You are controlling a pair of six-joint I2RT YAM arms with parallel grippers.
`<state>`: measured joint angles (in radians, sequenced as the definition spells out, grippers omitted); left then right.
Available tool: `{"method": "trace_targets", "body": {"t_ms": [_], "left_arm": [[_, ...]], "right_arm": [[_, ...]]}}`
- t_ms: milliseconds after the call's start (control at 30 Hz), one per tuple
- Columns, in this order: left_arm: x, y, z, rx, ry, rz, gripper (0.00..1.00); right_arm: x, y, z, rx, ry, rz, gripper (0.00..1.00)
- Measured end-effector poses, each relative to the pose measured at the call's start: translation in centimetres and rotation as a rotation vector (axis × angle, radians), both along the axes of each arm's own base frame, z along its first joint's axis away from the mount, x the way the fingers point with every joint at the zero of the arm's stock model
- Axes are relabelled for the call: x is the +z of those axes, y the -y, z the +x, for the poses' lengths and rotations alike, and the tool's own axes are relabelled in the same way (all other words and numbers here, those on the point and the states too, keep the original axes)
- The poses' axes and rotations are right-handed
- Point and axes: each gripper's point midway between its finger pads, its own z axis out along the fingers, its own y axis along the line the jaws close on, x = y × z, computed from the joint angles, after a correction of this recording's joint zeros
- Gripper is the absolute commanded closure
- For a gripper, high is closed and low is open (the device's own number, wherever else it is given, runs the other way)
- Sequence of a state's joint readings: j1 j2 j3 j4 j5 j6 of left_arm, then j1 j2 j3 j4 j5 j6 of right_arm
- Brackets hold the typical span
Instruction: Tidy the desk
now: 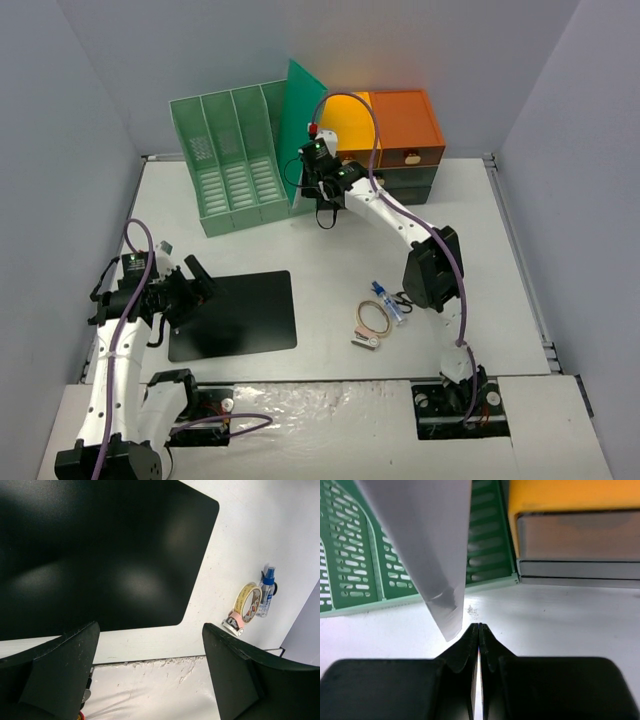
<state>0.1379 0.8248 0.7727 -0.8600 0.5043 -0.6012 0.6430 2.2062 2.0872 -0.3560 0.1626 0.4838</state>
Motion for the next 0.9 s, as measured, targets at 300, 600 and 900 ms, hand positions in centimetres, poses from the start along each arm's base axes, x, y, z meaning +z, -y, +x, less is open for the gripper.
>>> {"method": "trace_targets", "body": {"t_ms": [300, 600, 900], "left_arm": [[0.0, 0.0, 0.0, 0.001, 0.000, -0.001, 0.19], [0.1, 0.0, 0.0, 0.002, 0.003, -0.001, 0.19], [0.1, 0.0, 0.0, 0.002, 0.004, -0.001, 0.19]], "right_arm": [[-0.3, -2.2, -2.0, 0.083, -0.058, 0.038, 1.00], [-0.6, -3.4, -3.0, 0.131, -0.086, 0.041, 1.00], [-1.9, -4.1, -0.9, 0.139, -0.056, 0.002, 1.00]]}}
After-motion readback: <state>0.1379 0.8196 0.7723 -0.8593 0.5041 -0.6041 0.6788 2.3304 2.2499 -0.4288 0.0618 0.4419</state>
